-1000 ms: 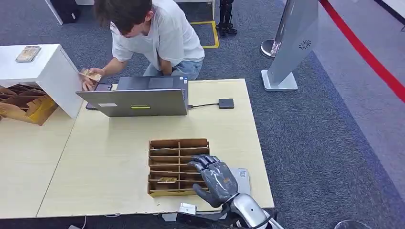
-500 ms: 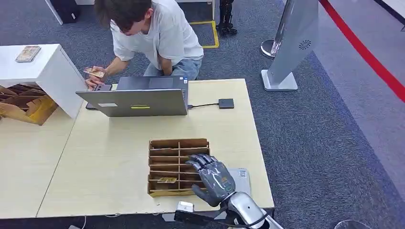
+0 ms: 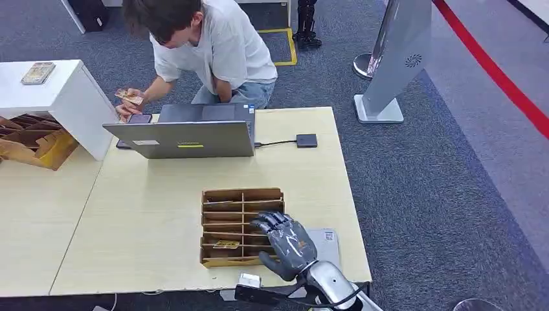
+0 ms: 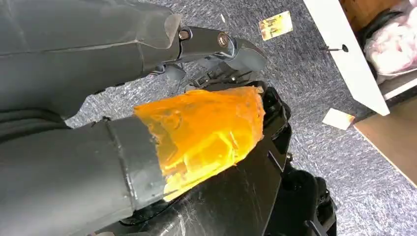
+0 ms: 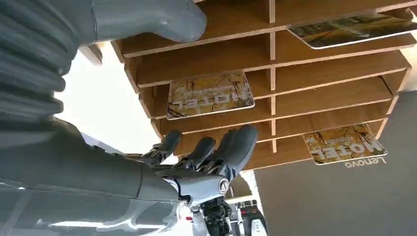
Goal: Pass the card to the sensor for recognition and then transmit it.
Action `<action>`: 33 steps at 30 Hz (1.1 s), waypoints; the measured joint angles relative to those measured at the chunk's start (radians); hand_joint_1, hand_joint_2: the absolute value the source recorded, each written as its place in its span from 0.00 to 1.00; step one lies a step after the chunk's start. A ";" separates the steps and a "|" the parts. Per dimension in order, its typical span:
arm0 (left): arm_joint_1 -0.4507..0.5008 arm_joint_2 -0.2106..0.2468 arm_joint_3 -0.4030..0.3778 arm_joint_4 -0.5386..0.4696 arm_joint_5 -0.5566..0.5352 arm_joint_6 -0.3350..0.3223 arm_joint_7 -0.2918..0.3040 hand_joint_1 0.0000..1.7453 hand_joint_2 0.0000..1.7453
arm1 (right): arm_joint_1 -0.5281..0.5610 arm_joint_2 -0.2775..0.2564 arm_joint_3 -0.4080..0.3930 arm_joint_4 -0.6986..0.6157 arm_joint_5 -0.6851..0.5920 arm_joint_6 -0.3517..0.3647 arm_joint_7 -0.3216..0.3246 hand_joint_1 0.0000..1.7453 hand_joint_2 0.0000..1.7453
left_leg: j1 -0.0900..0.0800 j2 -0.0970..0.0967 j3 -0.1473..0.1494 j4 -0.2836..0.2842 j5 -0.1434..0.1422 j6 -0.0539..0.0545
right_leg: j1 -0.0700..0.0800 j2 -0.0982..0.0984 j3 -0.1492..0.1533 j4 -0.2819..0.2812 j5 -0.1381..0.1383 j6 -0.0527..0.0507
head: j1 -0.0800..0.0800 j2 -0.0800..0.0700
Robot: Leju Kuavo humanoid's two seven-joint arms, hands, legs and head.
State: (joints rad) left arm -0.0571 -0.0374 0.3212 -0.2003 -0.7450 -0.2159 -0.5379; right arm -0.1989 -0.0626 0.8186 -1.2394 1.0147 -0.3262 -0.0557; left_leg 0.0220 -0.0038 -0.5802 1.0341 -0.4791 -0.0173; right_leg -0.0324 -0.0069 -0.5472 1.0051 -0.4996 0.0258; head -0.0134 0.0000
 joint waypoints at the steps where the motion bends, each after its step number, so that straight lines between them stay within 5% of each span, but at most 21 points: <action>1: 0.000 0.000 0.000 0.000 0.000 0.000 0.000 0.00 0.00 | -0.001 0.000 0.000 0.000 0.000 0.001 0.000 0.74 1.00 | 0.000 0.000 0.000 0.000 0.000 0.000 | 0.000 0.000 0.000 0.000 0.000 0.000 | 0.000 0.000; 33: 0.001 0.005 0.000 0.000 0.000 0.005 -0.006 0.00 0.00 | -0.011 0.005 0.002 0.000 -0.012 -0.005 -0.010 0.91 1.00 | 0.000 0.000 0.000 0.000 0.000 0.000 | 0.000 0.000 0.000 0.000 0.000 0.000 | 0.000 0.000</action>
State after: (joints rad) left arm -0.0565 -0.0324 0.3212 -0.2003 -0.7450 -0.2110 -0.5436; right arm -0.2099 -0.0572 0.8202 -1.2398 1.0025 -0.3315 -0.0660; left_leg 0.0220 -0.0038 -0.5802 1.0341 -0.4791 -0.0173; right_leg -0.0324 -0.0068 -0.5472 1.0051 -0.4996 0.0258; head -0.0134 0.0000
